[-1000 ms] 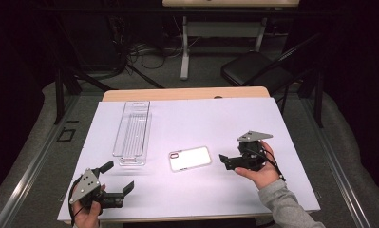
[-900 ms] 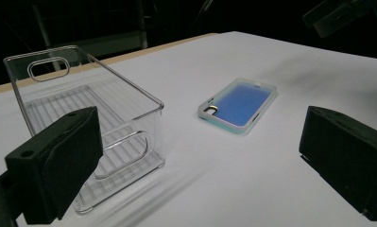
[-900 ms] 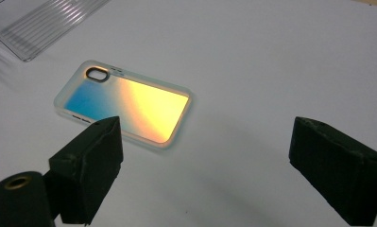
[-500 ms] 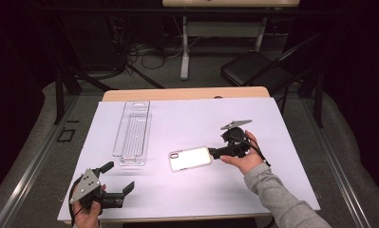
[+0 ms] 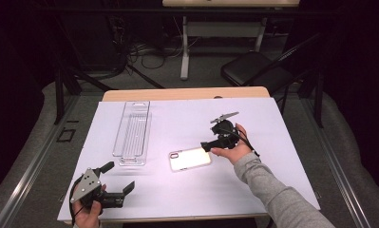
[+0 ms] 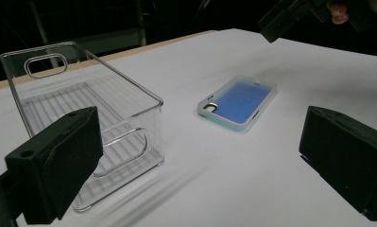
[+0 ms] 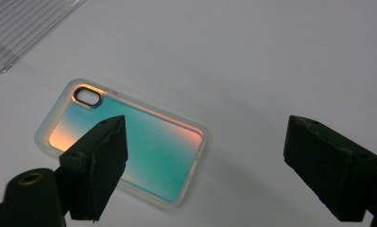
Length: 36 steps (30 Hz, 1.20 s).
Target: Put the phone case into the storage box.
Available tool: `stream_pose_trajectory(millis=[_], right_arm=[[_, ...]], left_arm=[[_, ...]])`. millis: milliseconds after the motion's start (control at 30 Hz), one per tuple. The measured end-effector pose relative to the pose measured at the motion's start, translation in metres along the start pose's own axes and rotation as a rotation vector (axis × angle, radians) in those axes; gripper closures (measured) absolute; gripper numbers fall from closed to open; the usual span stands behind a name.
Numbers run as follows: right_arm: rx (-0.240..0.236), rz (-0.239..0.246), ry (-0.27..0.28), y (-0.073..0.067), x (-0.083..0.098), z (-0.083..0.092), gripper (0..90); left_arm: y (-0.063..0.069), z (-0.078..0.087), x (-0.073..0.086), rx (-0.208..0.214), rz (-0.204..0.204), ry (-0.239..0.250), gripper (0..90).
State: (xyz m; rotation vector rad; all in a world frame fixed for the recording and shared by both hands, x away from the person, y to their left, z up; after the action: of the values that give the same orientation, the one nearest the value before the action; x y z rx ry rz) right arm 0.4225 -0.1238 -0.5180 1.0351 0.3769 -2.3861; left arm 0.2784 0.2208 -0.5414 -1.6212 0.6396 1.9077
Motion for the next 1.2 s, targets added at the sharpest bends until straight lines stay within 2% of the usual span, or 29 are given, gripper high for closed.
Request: stream_pose_trajectory(millis=[233,267,500,667,867,1000,1100,1133,1200], right_arm=[[0.002,0.017,-0.049,0.0,-0.002,-0.01,14.6],[0.004,0.018,-0.043,0.0,-0.002,-0.012,14.6],[0.019,0.034,-0.103,-0.001,-0.005,-0.016,16.9],[0.02,0.014,-0.16,0.0,-0.007,-0.021,19.6],[0.022,0.018,-0.195,0.0,-0.009,-0.026,22.8],[0.009,-0.006,-0.203,0.001,-0.009,-0.03,27.4],[0.026,-0.008,-0.211,0.002,-0.007,-0.033,29.5],[0.028,0.0,-0.229,0.003,-0.007,-0.032,31.8],[0.034,0.006,-0.213,0.003,-0.007,-0.034,34.3]], left_arm=[[0.0,0.0,0.0,0.002,-0.001,-0.003,0.4],[0.0,0.0,0.0,0.004,0.0,-0.002,0.4],[0.001,0.0,0.0,0.005,-0.001,-0.004,0.5],[0.001,0.0,0.0,0.008,0.001,-0.004,0.4],[0.001,0.0,0.0,0.009,0.001,-0.005,0.4],[0.001,-0.001,0.001,0.011,0.0,-0.005,0.5],[0.001,-0.001,0.001,0.012,0.003,-0.003,0.4],[0.001,-0.001,0.001,0.012,0.004,-0.004,0.5],[0.001,-0.001,0.001,0.011,0.002,-0.006,0.4]])
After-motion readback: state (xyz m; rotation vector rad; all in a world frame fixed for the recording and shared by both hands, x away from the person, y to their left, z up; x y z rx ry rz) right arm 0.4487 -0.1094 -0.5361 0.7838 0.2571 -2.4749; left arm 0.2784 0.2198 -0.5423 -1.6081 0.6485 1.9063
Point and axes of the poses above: each handheld gripper's, and its own axes: z roughly backward along the jaws, x roughly out of its underside, y roughly to its right, the point moved 5 cm from there along -z, roughly forward along the jaws, and after that the axes turned 7 degrees about y, right-handed, at the moved point
